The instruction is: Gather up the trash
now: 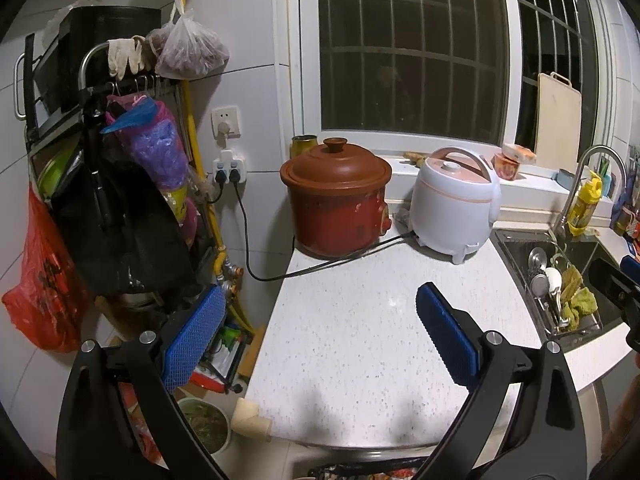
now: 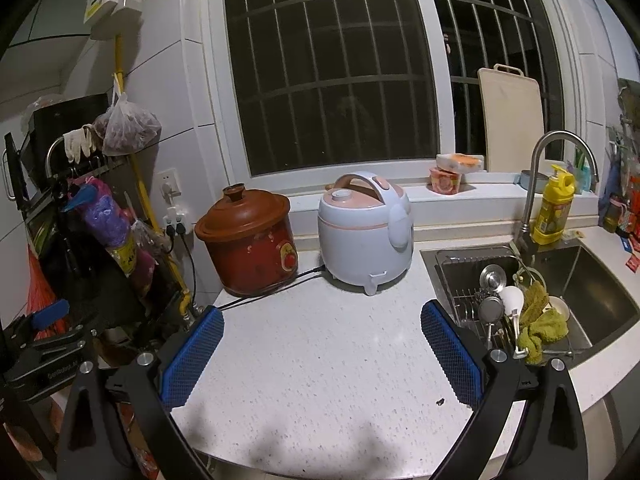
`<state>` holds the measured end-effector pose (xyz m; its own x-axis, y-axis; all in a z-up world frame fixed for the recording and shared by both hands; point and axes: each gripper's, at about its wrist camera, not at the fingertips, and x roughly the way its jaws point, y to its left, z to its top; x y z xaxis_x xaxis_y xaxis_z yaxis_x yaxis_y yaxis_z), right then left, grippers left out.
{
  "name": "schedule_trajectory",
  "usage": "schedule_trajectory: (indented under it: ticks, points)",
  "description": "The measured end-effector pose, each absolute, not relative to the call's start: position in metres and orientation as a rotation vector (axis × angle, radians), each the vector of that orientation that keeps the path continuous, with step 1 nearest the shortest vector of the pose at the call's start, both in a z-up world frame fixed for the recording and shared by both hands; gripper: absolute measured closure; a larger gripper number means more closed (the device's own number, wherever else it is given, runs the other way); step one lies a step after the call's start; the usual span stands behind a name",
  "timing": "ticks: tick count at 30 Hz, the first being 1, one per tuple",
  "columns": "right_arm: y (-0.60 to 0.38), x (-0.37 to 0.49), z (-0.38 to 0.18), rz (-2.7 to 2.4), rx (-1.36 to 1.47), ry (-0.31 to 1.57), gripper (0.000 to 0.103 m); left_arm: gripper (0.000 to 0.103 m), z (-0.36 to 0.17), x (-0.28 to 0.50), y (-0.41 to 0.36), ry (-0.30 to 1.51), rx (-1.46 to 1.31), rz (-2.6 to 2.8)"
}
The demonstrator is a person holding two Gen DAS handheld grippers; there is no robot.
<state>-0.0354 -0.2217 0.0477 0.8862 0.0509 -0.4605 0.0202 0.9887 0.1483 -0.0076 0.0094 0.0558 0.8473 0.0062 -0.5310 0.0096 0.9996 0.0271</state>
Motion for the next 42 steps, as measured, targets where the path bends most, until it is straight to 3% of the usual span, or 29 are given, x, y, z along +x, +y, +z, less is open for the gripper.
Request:
schedule_trajectory:
  ticks: [42]
  points:
    - [-0.221,-0.046,0.045,0.020,0.143,0.487,0.005,0.009,0.054,-0.014,0.008,0.572,0.034,-0.010]
